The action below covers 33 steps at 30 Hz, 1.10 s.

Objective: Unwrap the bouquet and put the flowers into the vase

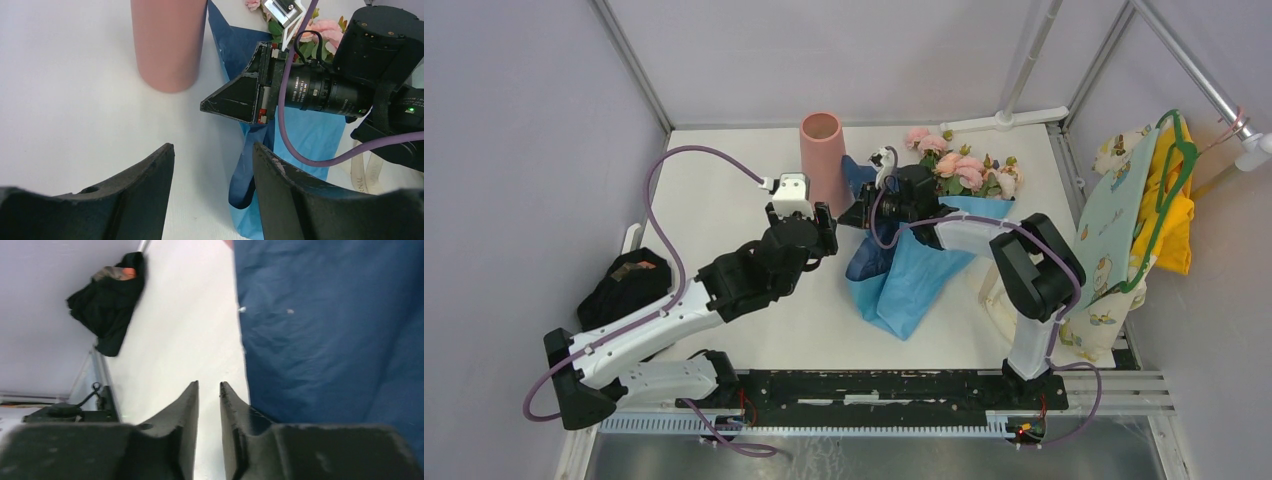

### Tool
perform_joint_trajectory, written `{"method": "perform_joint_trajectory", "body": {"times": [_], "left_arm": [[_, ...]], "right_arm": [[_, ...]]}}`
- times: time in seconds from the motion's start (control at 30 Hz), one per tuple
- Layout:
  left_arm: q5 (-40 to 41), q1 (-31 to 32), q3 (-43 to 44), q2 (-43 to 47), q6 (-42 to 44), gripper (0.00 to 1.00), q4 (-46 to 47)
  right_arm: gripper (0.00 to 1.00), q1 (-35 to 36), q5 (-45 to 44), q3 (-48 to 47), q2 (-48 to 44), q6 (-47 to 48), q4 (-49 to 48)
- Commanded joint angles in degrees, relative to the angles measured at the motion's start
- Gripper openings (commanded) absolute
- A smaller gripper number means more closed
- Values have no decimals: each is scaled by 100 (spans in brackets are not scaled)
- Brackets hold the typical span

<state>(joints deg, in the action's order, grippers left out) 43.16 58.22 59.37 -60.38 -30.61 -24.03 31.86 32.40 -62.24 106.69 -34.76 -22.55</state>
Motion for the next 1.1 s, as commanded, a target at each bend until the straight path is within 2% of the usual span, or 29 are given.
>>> {"method": "perform_joint_trajectory", "body": {"times": [0.0, 0.13, 0.37, 0.53, 0.63, 0.7, 0.83, 1.07], "left_arm": [[49, -13, 177, 113, -129, 65, 101], [61, -12, 140, 216, -129, 64, 103], [-192, -19, 31, 367, -149, 64, 233], [-835, -13, 74, 83, 160, 65, 728], [-1343, -13, 208, -292, 292, 64, 1057], [-1588, -10, 284, -553, 345, 63, 1232], [-2021, -8, 280, -984, 398, 63, 1612], [-2602, -15, 66, -1445, 358, 63, 2157]], "right_arm": [[33, 49, 579, -268, -29, -360, -1198], [51, 49, 684, -389, -236, -322, -1280], [61, -37, 304, -491, -1321, 510, -234], [63, -48, -823, -380, -2489, 1549, 1181], [70, -56, -2000, -158, -3196, 2000, 1921], [70, -58, -2791, -127, -3507, 2205, 2577], [70, -83, -3625, 151, -3642, 2323, 3337], [70, -111, -3564, 578, -2974, 2041, 3326]]}}
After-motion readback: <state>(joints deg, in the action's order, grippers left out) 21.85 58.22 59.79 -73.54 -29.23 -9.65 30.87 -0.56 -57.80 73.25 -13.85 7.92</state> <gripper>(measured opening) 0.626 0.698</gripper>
